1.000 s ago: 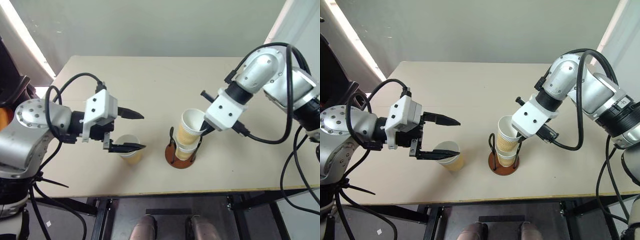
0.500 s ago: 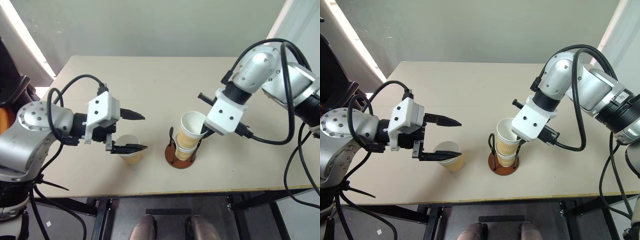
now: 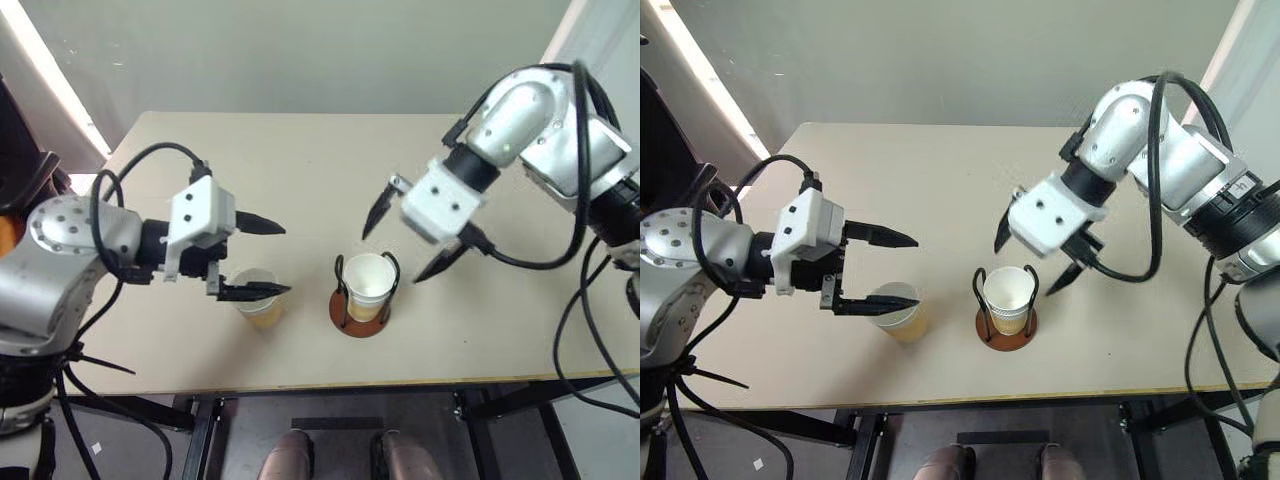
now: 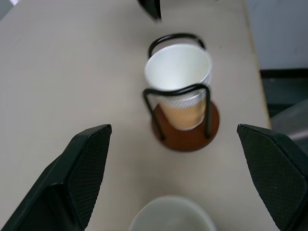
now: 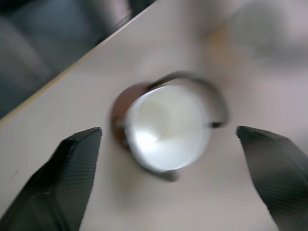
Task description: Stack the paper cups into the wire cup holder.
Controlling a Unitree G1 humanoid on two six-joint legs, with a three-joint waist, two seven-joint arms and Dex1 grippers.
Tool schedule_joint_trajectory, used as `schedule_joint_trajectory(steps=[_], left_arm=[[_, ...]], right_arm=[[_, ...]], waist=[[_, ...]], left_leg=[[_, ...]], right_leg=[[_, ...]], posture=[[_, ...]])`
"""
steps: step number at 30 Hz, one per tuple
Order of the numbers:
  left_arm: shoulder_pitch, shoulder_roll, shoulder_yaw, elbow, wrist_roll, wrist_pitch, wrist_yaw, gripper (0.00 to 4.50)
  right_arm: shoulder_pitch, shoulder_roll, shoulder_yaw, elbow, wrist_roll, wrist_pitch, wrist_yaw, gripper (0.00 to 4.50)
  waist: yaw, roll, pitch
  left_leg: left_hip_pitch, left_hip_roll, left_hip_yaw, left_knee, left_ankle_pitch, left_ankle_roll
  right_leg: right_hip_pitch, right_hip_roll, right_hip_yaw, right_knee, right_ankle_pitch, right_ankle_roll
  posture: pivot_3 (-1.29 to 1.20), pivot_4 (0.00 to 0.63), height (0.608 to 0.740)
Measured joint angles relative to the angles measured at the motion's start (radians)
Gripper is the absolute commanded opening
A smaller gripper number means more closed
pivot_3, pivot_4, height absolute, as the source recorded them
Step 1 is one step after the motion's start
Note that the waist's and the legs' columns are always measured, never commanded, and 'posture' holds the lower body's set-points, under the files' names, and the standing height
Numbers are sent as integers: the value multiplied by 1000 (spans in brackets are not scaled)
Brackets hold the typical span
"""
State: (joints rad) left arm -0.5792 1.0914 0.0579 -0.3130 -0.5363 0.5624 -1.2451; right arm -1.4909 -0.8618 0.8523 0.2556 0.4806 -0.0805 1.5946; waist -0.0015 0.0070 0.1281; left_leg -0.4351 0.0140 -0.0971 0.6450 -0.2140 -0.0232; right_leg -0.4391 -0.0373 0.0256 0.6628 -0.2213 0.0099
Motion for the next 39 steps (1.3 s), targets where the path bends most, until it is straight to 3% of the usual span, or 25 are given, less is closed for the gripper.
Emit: schedule_joint_trajectory(steps=[3, 7, 14, 23, 28, 32, 39], left_arm=[[-78, 53, -81, 131, 134, -82, -31, 4500], [-140, 77, -180, 279, 263, -142, -98, 4500], [-259, -25, -316, 373, 374, -200, -183, 4500], [-354, -111, -410, 539, 520, -322, -238, 4500], [-376, -159, -428, 605, 565, -381, -271, 4500], [-386, -189, -439, 639, 591, -416, -284, 3596], [-390, -211, -456, 668, 617, -457, -317, 958]], right_arm=[[122, 13, -184, -7, 72, 226, -58, 4492], [421, -44, -375, -120, 239, 508, -142, 4492], [587, -59, -688, -444, 478, 782, -299, 4492], [730, -52, -840, -606, 525, 907, -475, 4492], [783, -49, -863, -665, 520, 927, -533, 4492], [807, -55, -880, -684, 515, 932, -559, 4500], [837, -57, -895, -730, 515, 947, -605, 4500]], waist=[[7, -4, -2], [19, -5, -2], [14, -4, -2], [11, -4, -2], [11, -4, -2], [12, -4, -2], [14, -4, -2]], left_leg=[[0, 0, -1, 0, 0, 0], [-3, -2, 0, 2, -1, 0], [-4, -1, 1, 0, -1, -1], [-4, -1, 1, 2, 2, 2], [-4, -1, 1, 3, 2, 3], [-4, -2, 1, 3, 2, 3], [-4, -2, 1, 3, 3, 3]], right_leg=[[1, 0, 0, -1, -1, -2], [1, -2, 1, -2, -2, -3], [-1, -2, 1, -3, 3, 11], [0, -2, 1, -2, 7, 18], [0, -2, 1, -3, 8, 20], [0, -2, 1, -3, 9, 21], [0, -1, 1, -4, 10, 23]], posture=[[0, 150, 740], [0, 150, 740], [0, 150, 740], [0, 150, 740], [0, 150, 740], [0, 150, 740], [0, 150, 740]])
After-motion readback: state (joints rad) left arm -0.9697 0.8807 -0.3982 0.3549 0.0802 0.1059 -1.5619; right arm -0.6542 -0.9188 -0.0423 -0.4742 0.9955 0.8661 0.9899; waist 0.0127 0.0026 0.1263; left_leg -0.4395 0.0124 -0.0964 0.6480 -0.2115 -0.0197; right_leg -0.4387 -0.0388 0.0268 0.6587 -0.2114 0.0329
